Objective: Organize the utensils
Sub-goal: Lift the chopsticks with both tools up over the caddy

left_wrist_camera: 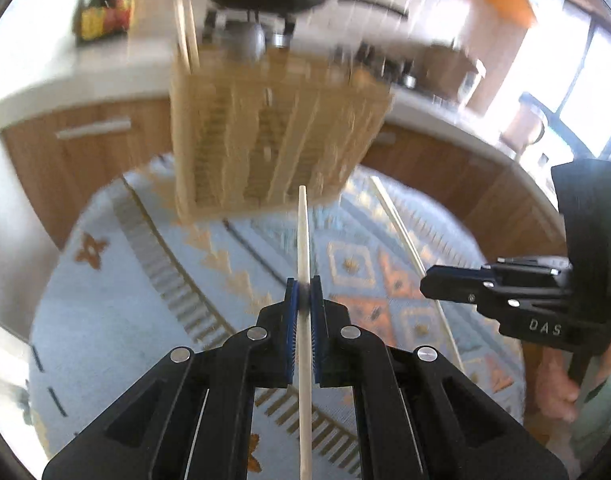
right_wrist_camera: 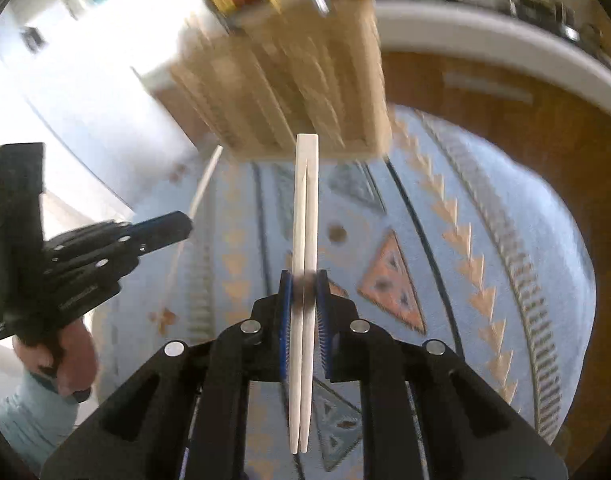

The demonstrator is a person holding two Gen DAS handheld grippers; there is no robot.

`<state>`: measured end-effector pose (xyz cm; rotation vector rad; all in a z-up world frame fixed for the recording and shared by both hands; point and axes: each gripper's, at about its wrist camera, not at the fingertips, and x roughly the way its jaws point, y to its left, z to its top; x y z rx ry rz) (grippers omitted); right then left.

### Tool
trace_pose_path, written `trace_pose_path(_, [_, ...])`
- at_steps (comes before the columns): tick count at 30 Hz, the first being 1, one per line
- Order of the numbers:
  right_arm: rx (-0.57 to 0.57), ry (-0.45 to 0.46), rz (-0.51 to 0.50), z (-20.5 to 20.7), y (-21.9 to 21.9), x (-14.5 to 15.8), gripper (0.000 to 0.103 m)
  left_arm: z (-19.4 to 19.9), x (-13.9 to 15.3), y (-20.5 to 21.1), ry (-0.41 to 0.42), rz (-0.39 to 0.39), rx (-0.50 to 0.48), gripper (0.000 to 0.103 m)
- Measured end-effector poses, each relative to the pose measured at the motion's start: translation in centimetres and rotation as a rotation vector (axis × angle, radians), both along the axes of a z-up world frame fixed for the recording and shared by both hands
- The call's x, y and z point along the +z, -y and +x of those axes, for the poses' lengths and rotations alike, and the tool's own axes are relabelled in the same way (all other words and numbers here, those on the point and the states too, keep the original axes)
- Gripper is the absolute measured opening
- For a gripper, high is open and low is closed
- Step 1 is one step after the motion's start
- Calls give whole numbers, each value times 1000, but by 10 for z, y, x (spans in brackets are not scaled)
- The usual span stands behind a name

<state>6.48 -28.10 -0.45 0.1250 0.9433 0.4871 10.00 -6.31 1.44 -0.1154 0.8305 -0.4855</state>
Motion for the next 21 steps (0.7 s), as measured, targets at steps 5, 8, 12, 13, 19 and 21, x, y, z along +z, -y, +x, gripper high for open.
trace_pose_path(5, [-3, 231, 60, -13, -1, 58, 10, -7, 58, -9, 204, -85, 49, 3])
trace_pose_path(8, [-12, 332, 99, -8, -6, 88, 10, -15, 91, -9, 325, -115, 72, 3])
trace_pose_path(12, [-26, 428, 129, 9, -14, 114, 10, -15, 128, -4, 455, -163, 88, 3])
trace_pose_path(13, [-25, 439, 136, 12, -18, 122, 10, -15, 133, -3, 474, -173, 91, 3])
trace_pose_path(19, [-53, 549, 146, 30, -30, 143, 10, -4, 154, 0, 604, -242, 123, 3])
trace_pose_path(21, [-58, 566, 152, 41, -32, 146, 10, 0, 156, -2, 638, -259, 177, 4])
